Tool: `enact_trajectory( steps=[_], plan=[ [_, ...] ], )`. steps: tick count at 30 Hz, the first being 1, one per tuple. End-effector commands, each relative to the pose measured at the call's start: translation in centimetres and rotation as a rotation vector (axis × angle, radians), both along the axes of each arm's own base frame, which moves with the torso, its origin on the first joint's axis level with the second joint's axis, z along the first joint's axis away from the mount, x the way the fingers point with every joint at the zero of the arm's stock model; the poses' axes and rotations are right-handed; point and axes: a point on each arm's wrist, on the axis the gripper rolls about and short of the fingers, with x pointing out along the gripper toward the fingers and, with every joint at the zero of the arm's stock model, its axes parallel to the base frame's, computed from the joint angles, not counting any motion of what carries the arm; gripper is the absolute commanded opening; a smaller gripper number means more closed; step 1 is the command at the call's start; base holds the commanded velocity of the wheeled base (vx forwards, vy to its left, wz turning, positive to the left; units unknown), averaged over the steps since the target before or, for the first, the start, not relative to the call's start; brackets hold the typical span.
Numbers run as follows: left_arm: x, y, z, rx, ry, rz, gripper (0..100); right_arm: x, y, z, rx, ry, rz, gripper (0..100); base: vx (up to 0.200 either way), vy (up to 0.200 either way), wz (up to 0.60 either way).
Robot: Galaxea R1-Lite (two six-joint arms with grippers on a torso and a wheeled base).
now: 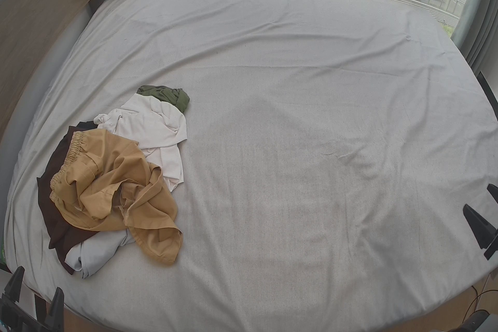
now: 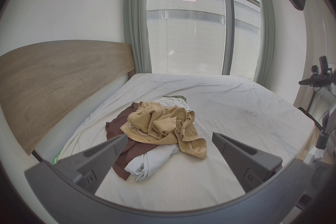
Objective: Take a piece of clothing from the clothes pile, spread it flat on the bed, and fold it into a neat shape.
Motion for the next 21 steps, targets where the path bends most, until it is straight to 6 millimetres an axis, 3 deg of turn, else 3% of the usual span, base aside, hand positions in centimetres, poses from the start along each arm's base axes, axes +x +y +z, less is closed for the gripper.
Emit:
enact_trajectory(
  steps=[1, 11, 21],
  plan=[
    [0.0, 0.0, -0.5, 0.000, 0.000, -0.001, 100, 5.8, 2.3, 1.0, -0.019, 0.138, 0.117, 100, 0.000, 0.000, 0.00],
    [0.0, 0.0, -0.5, -0.002, 0.000, 0.001, 100, 10.4, 6.1, 1.9, 0.114, 0.212, 0.227, 100, 0.000, 0.000, 0.00],
    [0.0, 0.0, -0.5, -0.003, 0.000, -0.001, 100, 13.4, 11.7, -0.1, 0.211, 0.310, 0.369, 100, 0.000, 0.000, 0.00]
  ],
)
